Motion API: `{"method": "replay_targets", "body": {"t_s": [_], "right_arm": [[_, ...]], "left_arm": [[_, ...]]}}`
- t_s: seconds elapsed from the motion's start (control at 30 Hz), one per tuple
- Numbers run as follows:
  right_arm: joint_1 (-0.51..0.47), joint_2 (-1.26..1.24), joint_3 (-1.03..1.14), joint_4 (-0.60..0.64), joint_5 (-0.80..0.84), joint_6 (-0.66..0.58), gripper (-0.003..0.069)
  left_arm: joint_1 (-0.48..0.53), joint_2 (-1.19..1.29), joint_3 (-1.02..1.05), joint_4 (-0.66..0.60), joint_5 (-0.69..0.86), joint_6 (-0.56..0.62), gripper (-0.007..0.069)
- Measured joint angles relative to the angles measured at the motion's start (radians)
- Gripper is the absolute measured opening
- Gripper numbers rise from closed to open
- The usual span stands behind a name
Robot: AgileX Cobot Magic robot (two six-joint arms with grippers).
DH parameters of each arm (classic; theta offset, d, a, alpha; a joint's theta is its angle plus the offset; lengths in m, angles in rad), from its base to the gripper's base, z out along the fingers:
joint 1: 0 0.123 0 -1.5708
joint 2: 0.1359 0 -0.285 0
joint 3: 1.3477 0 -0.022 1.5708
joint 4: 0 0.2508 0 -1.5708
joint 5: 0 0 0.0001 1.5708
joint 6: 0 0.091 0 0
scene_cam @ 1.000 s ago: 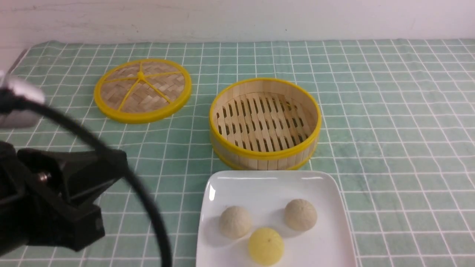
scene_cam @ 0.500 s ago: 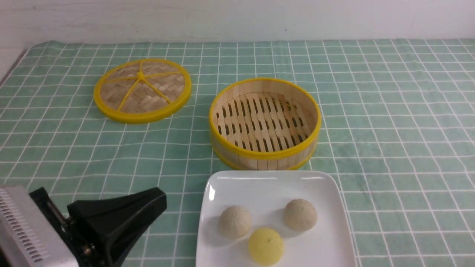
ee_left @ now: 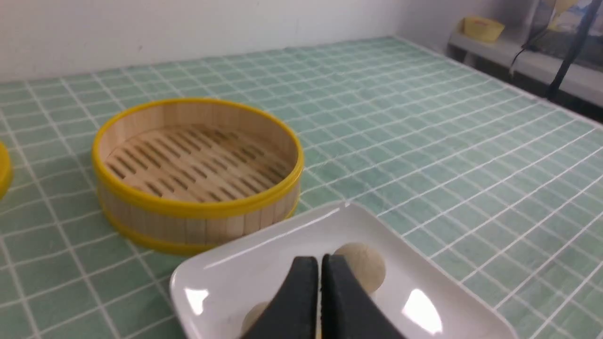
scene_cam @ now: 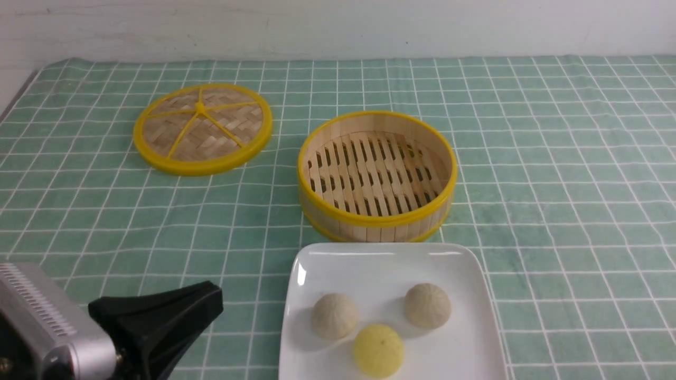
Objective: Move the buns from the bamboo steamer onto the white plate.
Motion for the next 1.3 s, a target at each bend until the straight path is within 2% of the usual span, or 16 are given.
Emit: {"method": "replay_targets", "body": {"t_s": [0.1,0.17,0.27,0.53,0.67,0.93,1.0,1.3], "right_arm": [[0.0,0.0,0.0,-0.001,0.0,0.0,0.0062],[0.0,0.0,0.0,-0.001,0.0,0.0,0.0062],[0.0,0.0,0.0,-0.001,0.0,0.0,0.0064],[0.0,0.0,0.0,-0.001,0.0,0.0,0.0072],[0.0,0.0,0.0,-0.001,0.0,0.0,0.0076],[0.0,0.0,0.0,-0.001,0.0,0.0,0.0087],[0.0,0.0,0.0,-0.001,0.0,0.0,0.009],[0.0,0.0,0.0,-0.001,0.0,0.0,0.0102]], "left_arm": [[0.06,-0.038,0.001,-0.172,0.023,0.173,0.0044],[0.161,-0.079,0.001,-0.287,0.031,0.299,0.0046],[0.313,-0.126,0.014,-0.363,0.029,0.392,0.0051],[0.718,-0.252,0.2,-0.391,0.031,0.42,0.0057],[0.832,-0.334,0.297,-0.393,0.057,0.372,0.0062],[0.859,-0.462,0.361,-0.382,0.158,0.349,0.0068],[0.858,-0.495,0.362,-0.365,0.229,0.335,0.0071],[0.805,-0.52,0.361,-0.337,0.242,0.307,0.0078]]}}
